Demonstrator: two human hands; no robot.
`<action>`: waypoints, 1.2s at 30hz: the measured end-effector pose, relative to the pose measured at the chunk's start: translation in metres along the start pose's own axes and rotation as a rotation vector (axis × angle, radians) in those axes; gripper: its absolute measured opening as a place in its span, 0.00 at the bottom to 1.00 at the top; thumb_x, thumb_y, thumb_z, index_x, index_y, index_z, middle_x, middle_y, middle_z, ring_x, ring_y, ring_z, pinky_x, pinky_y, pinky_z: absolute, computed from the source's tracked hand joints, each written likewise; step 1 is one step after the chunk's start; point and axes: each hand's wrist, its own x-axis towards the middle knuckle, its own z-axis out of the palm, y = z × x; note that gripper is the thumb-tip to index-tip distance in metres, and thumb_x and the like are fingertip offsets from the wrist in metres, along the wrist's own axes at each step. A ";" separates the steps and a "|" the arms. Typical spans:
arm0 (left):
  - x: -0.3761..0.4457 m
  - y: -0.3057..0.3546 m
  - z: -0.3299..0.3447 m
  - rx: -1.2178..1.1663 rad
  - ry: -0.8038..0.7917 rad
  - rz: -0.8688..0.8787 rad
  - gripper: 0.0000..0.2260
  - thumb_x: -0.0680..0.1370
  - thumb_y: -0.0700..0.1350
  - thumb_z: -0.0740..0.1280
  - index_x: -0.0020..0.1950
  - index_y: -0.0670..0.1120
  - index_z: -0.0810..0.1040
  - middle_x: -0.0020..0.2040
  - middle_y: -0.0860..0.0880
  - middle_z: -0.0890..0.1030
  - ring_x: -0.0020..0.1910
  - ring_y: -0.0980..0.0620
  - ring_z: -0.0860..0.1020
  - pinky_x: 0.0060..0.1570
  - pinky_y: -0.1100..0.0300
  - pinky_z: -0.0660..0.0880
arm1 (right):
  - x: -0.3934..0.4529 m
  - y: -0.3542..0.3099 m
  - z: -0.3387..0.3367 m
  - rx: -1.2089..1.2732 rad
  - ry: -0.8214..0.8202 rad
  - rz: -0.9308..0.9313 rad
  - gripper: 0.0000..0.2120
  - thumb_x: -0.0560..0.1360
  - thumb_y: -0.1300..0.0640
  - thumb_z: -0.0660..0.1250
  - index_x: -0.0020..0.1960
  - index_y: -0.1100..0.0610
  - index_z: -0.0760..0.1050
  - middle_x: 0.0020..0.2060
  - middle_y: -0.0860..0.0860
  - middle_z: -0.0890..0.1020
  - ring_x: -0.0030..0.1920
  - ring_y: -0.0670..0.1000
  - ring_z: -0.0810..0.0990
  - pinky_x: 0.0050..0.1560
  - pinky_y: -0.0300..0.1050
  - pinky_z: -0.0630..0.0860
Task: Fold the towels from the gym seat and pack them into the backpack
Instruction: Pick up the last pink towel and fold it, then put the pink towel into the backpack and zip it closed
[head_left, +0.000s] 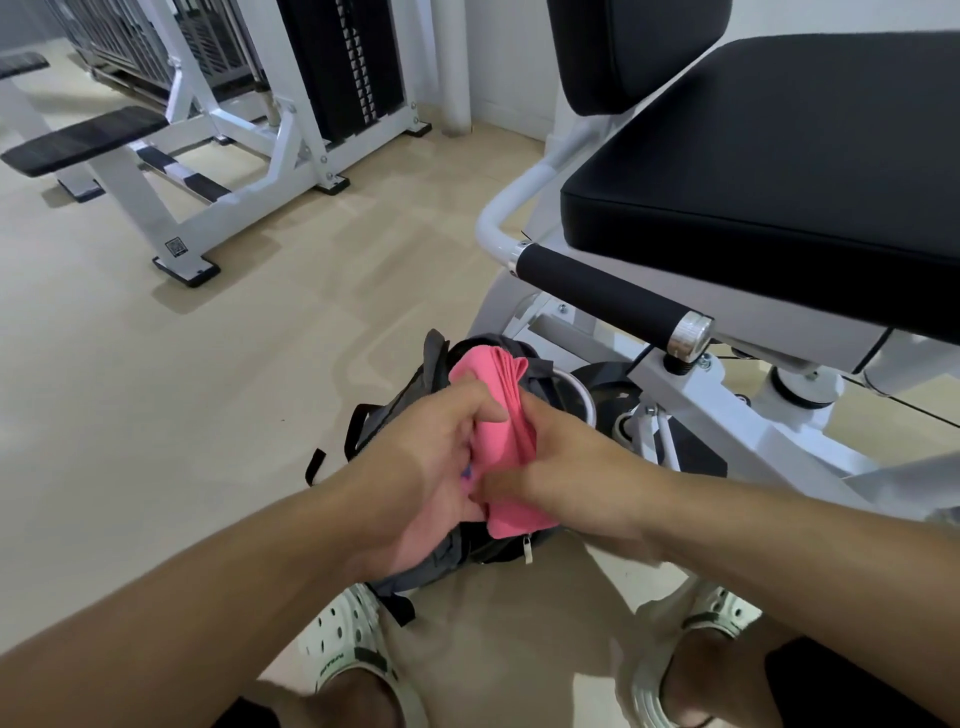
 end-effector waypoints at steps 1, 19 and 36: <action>-0.001 0.002 -0.003 0.017 -0.010 -0.009 0.20 0.64 0.48 0.68 0.55 0.47 0.77 0.58 0.43 0.77 0.54 0.42 0.70 0.69 0.32 0.68 | 0.000 0.001 -0.003 -0.047 0.014 -0.010 0.25 0.67 0.56 0.73 0.60 0.43 0.70 0.50 0.50 0.85 0.52 0.53 0.85 0.55 0.57 0.83; 0.018 0.024 -0.059 0.724 0.156 0.156 0.15 0.70 0.50 0.77 0.49 0.42 0.81 0.44 0.46 0.85 0.41 0.50 0.81 0.43 0.63 0.77 | -0.006 -0.010 -0.026 -0.077 -0.205 0.014 0.14 0.75 0.52 0.69 0.60 0.50 0.78 0.49 0.50 0.87 0.47 0.49 0.86 0.45 0.43 0.80; 0.079 0.018 -0.091 1.077 0.513 0.086 0.25 0.80 0.53 0.69 0.74 0.45 0.69 0.65 0.46 0.78 0.62 0.44 0.78 0.62 0.51 0.75 | 0.059 0.002 -0.059 -0.651 0.265 0.136 0.08 0.82 0.54 0.61 0.60 0.52 0.74 0.52 0.52 0.81 0.44 0.50 0.78 0.37 0.42 0.70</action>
